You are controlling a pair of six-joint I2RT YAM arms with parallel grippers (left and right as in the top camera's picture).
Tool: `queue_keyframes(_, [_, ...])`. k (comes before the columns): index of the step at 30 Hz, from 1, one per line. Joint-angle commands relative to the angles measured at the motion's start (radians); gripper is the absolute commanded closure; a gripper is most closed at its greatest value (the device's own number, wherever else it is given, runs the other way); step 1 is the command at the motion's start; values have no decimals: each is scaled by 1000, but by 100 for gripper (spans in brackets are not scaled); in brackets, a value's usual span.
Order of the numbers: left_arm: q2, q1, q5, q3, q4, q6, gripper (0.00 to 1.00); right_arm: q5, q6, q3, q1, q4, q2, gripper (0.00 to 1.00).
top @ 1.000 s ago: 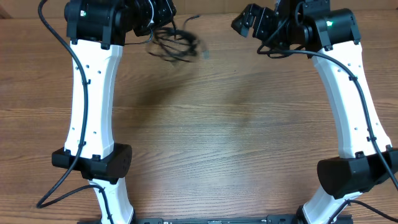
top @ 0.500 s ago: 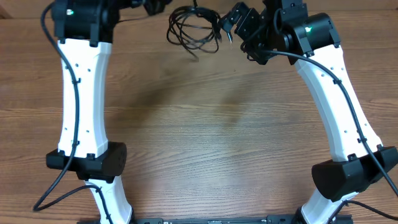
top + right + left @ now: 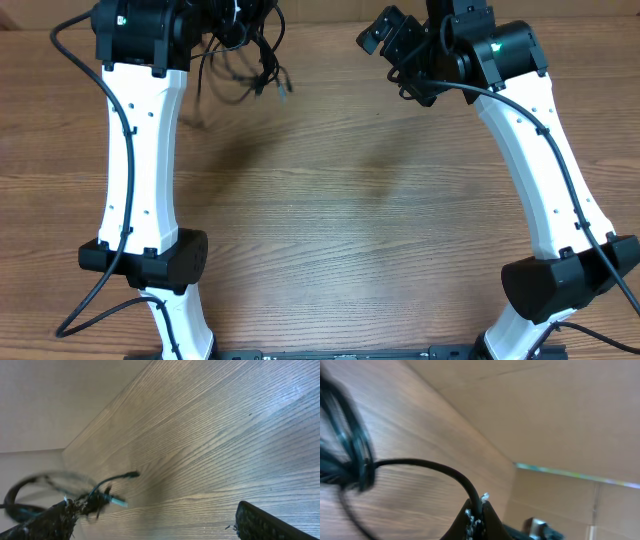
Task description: Untangle cables
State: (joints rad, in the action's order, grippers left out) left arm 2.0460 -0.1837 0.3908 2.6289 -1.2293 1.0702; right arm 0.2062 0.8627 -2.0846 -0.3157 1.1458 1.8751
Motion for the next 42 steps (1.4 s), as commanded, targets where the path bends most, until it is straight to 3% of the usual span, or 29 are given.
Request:
queue_keyframes(1, [-15,-33,-96,20,-37,-197,96,-11,-43,4,-3,-8,-14,0])
queue_keyframes(4, [-11,-70,-105,19,-24,-386,96,-11,-154,4,-13,-27,-14,0])
queue_keyframes(7, [-12,-101,-77,19,-3,-465,96,-11,-339,4,-26,-58,-14,0])
queue_keyframes(13, [-12,-100,344,19,44,-445,96,-13,-743,4,-33,-113,-14,0])
queue_keyframes(17, [-12,-77,480,19,76,-420,96,-15,-745,4,-32,-121,-14,1])
queue_keyframes(29, [-12,-53,486,19,79,-467,96,58,-736,4,-39,-108,-14,4])
queue_keyframes(33, [-11,-51,425,19,71,-510,96,113,-720,4,-39,-99,-14,7])
queue_keyframes(38, [-11,-50,207,19,-4,-581,96,110,-677,4,-39,-116,-14,7])
queue_keyframes(42, [-11,-50,150,19,-32,-623,96,131,-678,4,-39,-119,-14,7])
